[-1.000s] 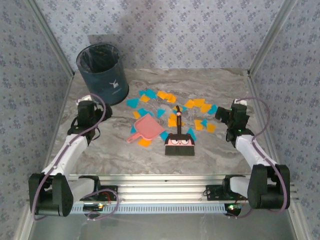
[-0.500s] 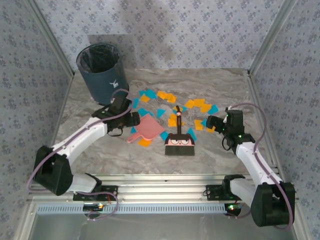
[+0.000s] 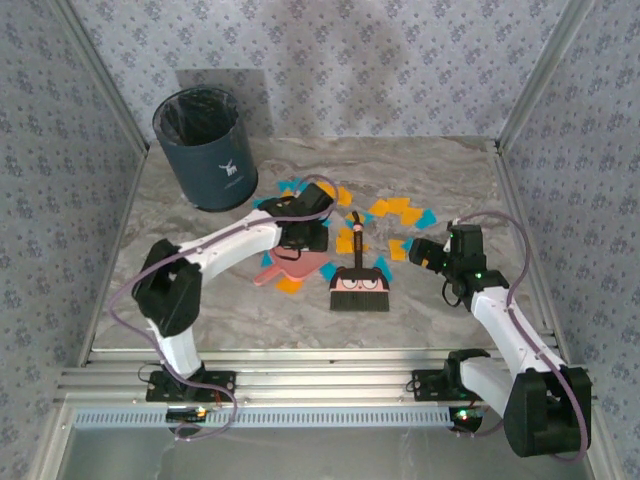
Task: Sweep away the paper scraps from the table
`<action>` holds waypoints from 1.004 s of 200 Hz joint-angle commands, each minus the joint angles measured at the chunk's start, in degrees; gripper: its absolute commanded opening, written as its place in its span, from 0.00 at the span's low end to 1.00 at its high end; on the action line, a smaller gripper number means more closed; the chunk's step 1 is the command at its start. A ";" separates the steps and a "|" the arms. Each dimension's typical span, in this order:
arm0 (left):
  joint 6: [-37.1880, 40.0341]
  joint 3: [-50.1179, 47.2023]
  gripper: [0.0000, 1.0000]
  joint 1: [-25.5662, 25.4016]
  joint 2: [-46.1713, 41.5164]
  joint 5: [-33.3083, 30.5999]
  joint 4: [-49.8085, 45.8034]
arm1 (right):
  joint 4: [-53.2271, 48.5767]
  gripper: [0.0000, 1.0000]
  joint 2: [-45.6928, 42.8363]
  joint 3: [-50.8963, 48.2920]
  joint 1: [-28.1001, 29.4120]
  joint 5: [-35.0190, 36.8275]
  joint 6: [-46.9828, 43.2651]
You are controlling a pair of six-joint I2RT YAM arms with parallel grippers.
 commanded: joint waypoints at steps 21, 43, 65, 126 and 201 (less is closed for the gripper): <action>-3.22 11.52 0.54 -4.65 9.38 0.45 -3.57 | -2.00 1.00 -1.93 -0.68 0.35 1.68 1.08; -3.98 17.21 0.47 -6.09 14.18 -0.69 -5.17 | -2.50 1.00 -2.38 -0.79 0.39 2.29 1.06; -5.09 20.58 0.45 -6.58 17.55 -0.53 -5.59 | -2.69 1.00 -2.58 -1.02 0.33 2.57 1.01; -6.16 27.20 0.42 -7.44 25.05 2.94 -6.19 | -2.99 1.00 -2.85 -1.23 0.23 2.78 1.11; -6.32 28.54 0.37 -7.81 29.00 5.67 -6.50 | -3.17 1.00 -2.76 -1.40 0.08 2.77 1.18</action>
